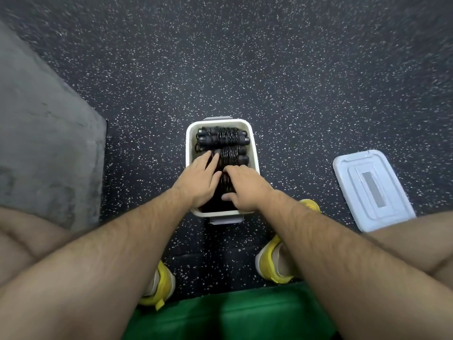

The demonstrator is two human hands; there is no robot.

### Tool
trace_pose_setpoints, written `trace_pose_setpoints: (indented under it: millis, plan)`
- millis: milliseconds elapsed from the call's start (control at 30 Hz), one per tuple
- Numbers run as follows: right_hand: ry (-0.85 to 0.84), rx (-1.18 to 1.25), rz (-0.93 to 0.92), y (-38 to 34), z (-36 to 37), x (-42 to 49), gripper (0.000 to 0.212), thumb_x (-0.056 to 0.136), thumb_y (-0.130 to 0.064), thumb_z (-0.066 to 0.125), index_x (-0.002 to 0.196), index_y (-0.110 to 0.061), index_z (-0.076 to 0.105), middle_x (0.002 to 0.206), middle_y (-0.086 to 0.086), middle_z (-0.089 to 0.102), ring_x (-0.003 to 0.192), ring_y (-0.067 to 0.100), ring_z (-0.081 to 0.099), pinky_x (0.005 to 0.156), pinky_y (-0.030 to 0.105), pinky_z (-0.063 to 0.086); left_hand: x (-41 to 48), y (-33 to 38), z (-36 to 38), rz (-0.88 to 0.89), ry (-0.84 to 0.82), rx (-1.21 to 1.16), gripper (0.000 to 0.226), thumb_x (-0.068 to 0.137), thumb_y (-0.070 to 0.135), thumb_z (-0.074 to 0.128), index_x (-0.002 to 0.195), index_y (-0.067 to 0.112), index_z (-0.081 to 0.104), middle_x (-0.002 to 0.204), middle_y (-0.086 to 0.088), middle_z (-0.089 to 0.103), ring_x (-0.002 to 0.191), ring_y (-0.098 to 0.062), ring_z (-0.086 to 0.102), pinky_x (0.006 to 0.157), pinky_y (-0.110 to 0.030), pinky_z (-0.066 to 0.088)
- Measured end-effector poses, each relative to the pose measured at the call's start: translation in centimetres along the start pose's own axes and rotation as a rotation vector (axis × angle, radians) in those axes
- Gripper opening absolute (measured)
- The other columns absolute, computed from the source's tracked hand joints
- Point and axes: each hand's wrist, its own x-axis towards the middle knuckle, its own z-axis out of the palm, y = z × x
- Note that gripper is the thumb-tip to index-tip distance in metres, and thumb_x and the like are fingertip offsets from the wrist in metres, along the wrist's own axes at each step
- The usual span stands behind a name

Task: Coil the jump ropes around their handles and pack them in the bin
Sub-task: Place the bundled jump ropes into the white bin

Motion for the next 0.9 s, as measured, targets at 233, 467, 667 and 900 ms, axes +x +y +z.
trace_pose_setpoints:
  millis: [233, 467, 667, 900]
  plan:
    - [0.294, -0.058, -0.038, 0.3, 0.7, 0.3, 0.057, 0.084, -0.027, 0.05, 0.137, -0.005, 0.052, 0.138, 0.015, 0.048, 0.127, 0.032, 0.043, 0.113, 0.043, 0.034, 0.4, -0.1, 2.9, -0.047, 0.038, 0.086, 0.064, 0.107, 0.044, 0.013, 0.161, 0.013, 0.0, 0.169, -0.011, 0.0, 0.156, -0.022, 0.004, 0.126, -0.041, 0.011]
    - [0.171, -0.073, 0.208, 0.5, 2.9, 3.9, 0.059, 0.106, -0.039, 0.009, 0.159, -0.013, -0.002, 0.167, 0.006, -0.008, 0.153, 0.023, -0.014, 0.125, 0.042, 0.0, 0.3, 0.7, 2.2, -0.034, 0.224, -0.014, 0.049, 0.107, 0.028, 0.028, 0.148, 0.006, 0.041, 0.157, -0.014, 0.036, 0.145, -0.028, 0.032, 0.121, -0.035, 0.023]
    - [0.149, -0.091, 0.253, 0.7, 4.6, 3.9, 0.069, 0.102, -0.036, 0.021, 0.158, -0.01, -0.01, 0.165, 0.009, -0.019, 0.151, 0.027, -0.022, 0.125, 0.045, 0.001, 4.4, 2.6, 2.0, -0.114, 0.303, -0.089, 0.057, 0.108, 0.036, 0.014, 0.161, 0.014, 0.012, 0.17, -0.001, -0.001, 0.155, -0.014, -0.007, 0.127, -0.038, 0.0]
    - [0.144, -0.074, 0.22, 0.9, 4.7, 4.6, 0.064, 0.103, -0.028, 0.017, 0.157, -0.009, -0.01, 0.165, 0.008, -0.018, 0.151, 0.027, -0.021, 0.125, 0.045, 0.003, 4.7, 1.1, 4.5, -0.163, 0.24, -0.093, 0.055, 0.108, 0.033, 0.007, 0.162, 0.022, -0.001, 0.168, 0.005, -0.016, 0.152, -0.01, -0.02, 0.126, -0.035, -0.005]
